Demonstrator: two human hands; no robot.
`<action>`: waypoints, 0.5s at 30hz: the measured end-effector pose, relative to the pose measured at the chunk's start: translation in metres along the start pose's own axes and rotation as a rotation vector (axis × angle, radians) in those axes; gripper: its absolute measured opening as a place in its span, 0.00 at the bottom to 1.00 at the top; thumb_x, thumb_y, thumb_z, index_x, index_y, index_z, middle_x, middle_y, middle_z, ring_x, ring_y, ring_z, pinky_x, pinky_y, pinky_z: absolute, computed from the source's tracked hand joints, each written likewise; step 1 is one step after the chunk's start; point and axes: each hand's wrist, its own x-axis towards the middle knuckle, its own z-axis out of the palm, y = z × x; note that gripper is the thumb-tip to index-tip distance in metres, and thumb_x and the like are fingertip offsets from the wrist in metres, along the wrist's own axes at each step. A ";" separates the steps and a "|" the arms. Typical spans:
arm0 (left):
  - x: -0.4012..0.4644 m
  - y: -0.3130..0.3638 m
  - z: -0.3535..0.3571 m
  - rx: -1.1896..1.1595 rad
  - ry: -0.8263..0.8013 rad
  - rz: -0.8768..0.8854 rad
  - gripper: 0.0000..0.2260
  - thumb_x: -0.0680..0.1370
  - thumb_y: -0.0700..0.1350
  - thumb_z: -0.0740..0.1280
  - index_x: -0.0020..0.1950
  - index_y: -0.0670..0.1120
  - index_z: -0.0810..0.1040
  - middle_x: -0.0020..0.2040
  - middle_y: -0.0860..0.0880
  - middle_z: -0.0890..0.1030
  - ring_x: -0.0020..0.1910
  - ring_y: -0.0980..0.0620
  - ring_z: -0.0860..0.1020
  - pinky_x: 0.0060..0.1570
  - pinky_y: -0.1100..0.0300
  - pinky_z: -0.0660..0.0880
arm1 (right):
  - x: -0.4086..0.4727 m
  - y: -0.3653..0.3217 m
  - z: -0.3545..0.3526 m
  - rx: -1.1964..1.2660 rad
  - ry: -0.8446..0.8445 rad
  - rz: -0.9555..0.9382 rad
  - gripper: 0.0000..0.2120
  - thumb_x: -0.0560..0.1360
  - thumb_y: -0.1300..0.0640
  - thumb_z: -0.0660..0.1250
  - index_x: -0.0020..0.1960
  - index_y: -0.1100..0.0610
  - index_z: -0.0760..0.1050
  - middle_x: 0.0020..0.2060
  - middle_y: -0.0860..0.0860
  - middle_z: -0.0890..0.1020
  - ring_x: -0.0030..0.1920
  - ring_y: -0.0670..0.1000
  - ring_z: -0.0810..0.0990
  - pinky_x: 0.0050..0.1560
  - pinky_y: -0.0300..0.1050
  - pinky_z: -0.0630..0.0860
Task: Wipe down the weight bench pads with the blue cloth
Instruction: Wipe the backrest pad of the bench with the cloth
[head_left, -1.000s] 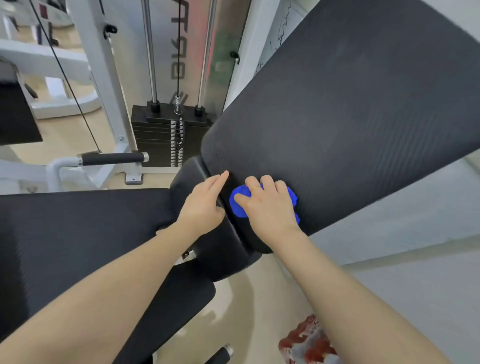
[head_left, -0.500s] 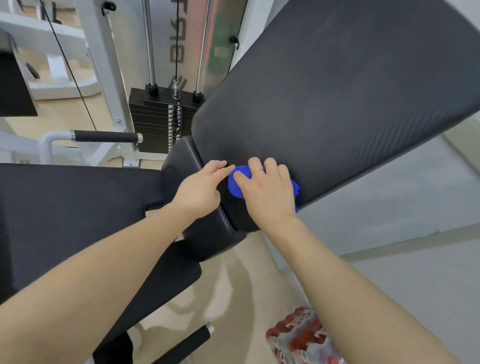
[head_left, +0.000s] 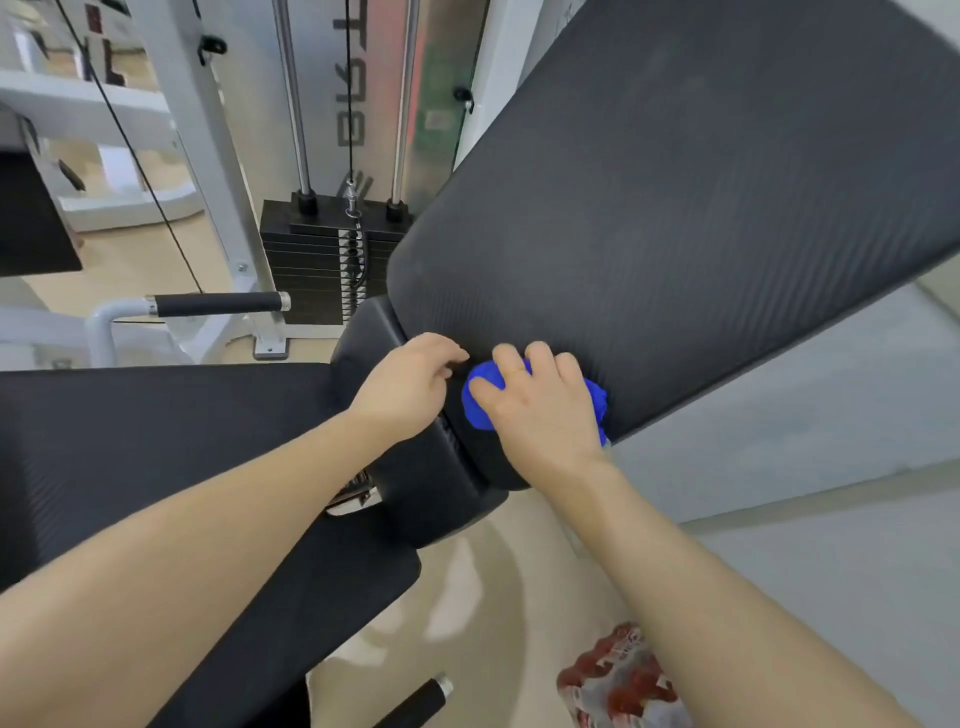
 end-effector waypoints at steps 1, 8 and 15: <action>0.005 -0.002 -0.007 -0.028 -0.009 -0.023 0.21 0.75 0.31 0.55 0.65 0.44 0.73 0.64 0.47 0.75 0.61 0.49 0.75 0.63 0.57 0.70 | 0.018 -0.002 0.004 -0.002 -0.007 0.015 0.12 0.61 0.63 0.65 0.42 0.52 0.79 0.44 0.53 0.79 0.38 0.56 0.72 0.36 0.46 0.66; 0.031 -0.071 -0.040 0.169 -0.079 -0.255 0.27 0.76 0.38 0.59 0.75 0.46 0.58 0.71 0.42 0.68 0.67 0.43 0.69 0.66 0.53 0.66 | 0.026 -0.021 0.014 0.125 -0.102 0.079 0.08 0.54 0.62 0.69 0.31 0.54 0.74 0.37 0.53 0.76 0.34 0.54 0.65 0.35 0.46 0.58; 0.070 -0.107 -0.045 0.158 -0.160 -0.258 0.31 0.76 0.44 0.65 0.76 0.48 0.56 0.71 0.43 0.67 0.67 0.43 0.69 0.64 0.51 0.67 | 0.087 -0.026 0.021 0.086 -0.201 -0.065 0.06 0.63 0.59 0.68 0.40 0.53 0.75 0.42 0.52 0.74 0.37 0.54 0.63 0.37 0.48 0.61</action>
